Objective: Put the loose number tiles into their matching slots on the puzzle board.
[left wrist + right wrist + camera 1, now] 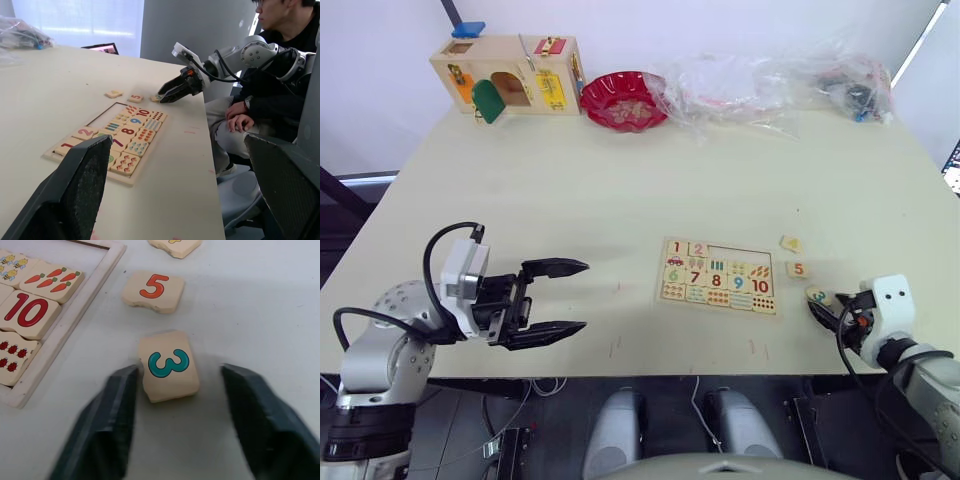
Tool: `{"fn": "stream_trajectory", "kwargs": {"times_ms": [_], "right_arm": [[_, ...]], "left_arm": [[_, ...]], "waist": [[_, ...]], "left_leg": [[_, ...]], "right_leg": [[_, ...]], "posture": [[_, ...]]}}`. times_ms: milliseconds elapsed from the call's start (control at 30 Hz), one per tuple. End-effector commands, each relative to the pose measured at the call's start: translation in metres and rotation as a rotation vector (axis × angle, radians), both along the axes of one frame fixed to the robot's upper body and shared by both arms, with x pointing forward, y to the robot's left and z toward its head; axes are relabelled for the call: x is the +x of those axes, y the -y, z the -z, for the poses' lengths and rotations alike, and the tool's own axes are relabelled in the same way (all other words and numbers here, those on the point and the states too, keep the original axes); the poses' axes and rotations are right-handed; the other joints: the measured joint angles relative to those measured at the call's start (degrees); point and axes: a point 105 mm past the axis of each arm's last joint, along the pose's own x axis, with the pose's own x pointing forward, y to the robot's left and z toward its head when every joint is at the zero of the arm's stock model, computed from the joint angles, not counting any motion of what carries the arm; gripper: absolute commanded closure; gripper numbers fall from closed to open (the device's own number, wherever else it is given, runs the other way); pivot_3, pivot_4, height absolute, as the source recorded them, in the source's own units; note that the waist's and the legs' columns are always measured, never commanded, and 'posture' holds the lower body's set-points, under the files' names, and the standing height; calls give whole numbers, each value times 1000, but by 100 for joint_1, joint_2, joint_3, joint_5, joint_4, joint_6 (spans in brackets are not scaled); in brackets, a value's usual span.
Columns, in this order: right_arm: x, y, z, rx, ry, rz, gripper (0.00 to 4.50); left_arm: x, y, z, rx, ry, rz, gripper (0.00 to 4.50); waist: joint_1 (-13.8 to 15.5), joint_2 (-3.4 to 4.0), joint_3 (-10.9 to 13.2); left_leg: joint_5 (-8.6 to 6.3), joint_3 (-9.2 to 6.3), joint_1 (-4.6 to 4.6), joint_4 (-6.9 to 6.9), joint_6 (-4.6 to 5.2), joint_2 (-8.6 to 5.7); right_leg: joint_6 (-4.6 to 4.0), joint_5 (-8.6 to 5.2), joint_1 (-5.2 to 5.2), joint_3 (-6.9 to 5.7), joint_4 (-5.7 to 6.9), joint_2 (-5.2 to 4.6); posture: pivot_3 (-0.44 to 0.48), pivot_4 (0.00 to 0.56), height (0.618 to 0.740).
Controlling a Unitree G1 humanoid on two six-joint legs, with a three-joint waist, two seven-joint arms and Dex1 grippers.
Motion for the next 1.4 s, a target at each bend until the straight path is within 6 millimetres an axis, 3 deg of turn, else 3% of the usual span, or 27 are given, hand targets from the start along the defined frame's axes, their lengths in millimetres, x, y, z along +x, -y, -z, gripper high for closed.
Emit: {"fn": "stream_trajectory", "kwargs": {"times_ms": [33, 167, 300, 400, 633, 900, 1233, 1400], "right_arm": [[0, -7, -8, -13, 33, -50, 3577], [0, -13, -18, -24, 52, -190, 3583], [-7, -12, -32, -64, 36, -538, 3583], [-7, 2, -35, -211, -49, -840, 3583], [12, 28, -35, -374, -141, -1127, 3583], [37, 24, -34, -403, -119, -1221, 3583], [41, 24, -28, -375, -130, -1202, 3583], [44, 19, -40, -356, -94, -1166, 3583]], "left_arm": [[-1, -4, -6, 13, 39, -14, 0], [-1, -3, -6, 9, 35, -15, 0], [-2, -1, -5, 6, 25, -4, 0], [-1, 1, -5, 5, 24, 11, 0], [-2, 4, -4, 11, 28, 27, 0], [-7, 6, -1, 3, 30, 10, 0], [-9, 7, 0, 0, 32, -6, 0], [-8, 7, -1, -2, 36, -12, 0]], "waist": [[0, 0, 0], [0, 1, 1], [1, -2, 3], [-1, -4, 22], [4, -22, 37], [-16, -26, 51], [7, -25, 51], [5, -25, 51]], "left_leg": [[0, 0, 0, 0, 0, 0], [0, 1, 0, -1, 0, 1], [-2, 6, 0, -2, 3, -1], [-2, 9, 0, -2, 5, -3], [-5, 15, -1, -10, 8, 0], [-5, 18, 0, -4, 8, -13], [-5, 19, 0, 2, 8, -10], [-5, 19, 2, 3, 8, -12]], "right_leg": [[0, 0, 0, 0, -1, 0], [0, 0, -1, 1, -1, 0], [1, 0, 0, 3, -7, -3], [2, 1, 0, 4, -10, -5], [-6, 0, -3, -15, -13, 7], [-26, 13, -1, -9, -11, 4], [-28, 15, -1, -9, -4, -1], [-28, 15, -1, -10, 1, 0]], "posture": [[0, 150, 740], [0, 150, 740], [0, 150, 740], [0, 150, 740], [0, 150, 740], [0, 150, 740], [0, 150, 740], [0, 150, 740]]}}
